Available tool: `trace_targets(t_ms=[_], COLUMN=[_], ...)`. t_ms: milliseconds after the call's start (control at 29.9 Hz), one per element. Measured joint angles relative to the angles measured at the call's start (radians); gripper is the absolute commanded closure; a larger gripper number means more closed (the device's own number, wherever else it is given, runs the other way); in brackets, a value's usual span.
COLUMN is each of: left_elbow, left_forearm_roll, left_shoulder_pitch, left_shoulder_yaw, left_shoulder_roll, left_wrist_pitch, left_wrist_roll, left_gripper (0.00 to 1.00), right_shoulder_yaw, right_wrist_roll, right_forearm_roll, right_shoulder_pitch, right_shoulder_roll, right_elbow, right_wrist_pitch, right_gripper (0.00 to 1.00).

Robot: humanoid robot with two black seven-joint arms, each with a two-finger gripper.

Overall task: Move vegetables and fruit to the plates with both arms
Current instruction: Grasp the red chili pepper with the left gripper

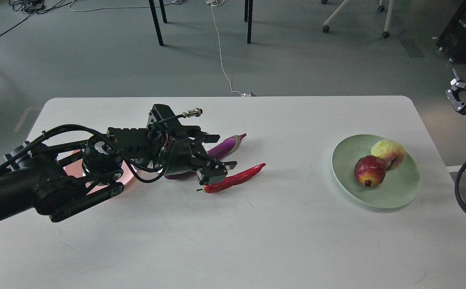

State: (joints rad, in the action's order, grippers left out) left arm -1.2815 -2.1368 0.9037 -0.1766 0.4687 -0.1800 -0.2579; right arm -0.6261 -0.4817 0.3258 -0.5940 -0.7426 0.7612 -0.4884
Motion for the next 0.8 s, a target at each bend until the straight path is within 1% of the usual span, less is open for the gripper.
trace_targets(t_ms=[67,200,234,334,434,468,501,535,668,802], left_elbow=[0.038,0.1,0.11,0.156,0.231,0.257,0.278,0.29,0.309,0.31], left_forearm_roll=[-0.033,-0.044,-0.045,-0.045,-0.045,-0.045,-0.045,-0.045,-0.045,-0.045], left_shoulder_pitch=[0.001,-0.004,-0.006,-0.012,-0.02,-0.021,-0.023,-0.024,-0.046,-0.066], left_shoulder_yaw=[0.016,0.023,0.025,0.042,0.067,0.075,0.082,0.087,0.102,0.108], left_shoulder_roll=[-0.028,-0.08,-0.092,-0.136,-0.183,-0.196,-0.209,-0.217,-0.228,-0.229], left_wrist_pitch=[0.001,0.002,0.003,0.011,0.049,0.061,0.071,0.076,0.083,0.089], left_wrist_roll=[0.0,0.0,0.001,0.002,0.003,0.003,0.003,0.003,0.003,0.003], left_gripper=[0.15,0.28,0.3,0.32,0.33,0.37,0.46,0.53,0.66,0.75], right_shoulder_yaw=[-0.02,-0.029,-0.03,-0.03,-0.03,-0.029,-0.029,-0.029,-0.028,-0.027], right_wrist_roll=[-0.004,-0.006,-0.006,-0.006,-0.006,-0.005,-0.005,-0.004,-0.002,-0.002], right_forearm_roll=[0.001,0.001,0.001,-0.001,-0.002,-0.002,-0.002,-0.003,-0.004,-0.004], right_shoulder_pitch=[0.019,0.027,0.027,0.028,0.028,0.028,0.028,0.028,0.023,0.017], right_shoulder_roll=[0.006,0.007,0.007,0.007,0.007,0.008,0.008,0.008,0.008,0.008], right_elbow=[-0.002,-0.008,-0.01,-0.011,-0.011,-0.011,-0.011,-0.011,-0.013,-0.014], right_wrist_pitch=[0.0,0.0,0.0,0.0,0.0,0.0,0.0,0.0,0.0,0.0], right_gripper=[0.01,0.01,0.01,0.01,0.01,0.01,0.01,0.01,0.01,0.01])
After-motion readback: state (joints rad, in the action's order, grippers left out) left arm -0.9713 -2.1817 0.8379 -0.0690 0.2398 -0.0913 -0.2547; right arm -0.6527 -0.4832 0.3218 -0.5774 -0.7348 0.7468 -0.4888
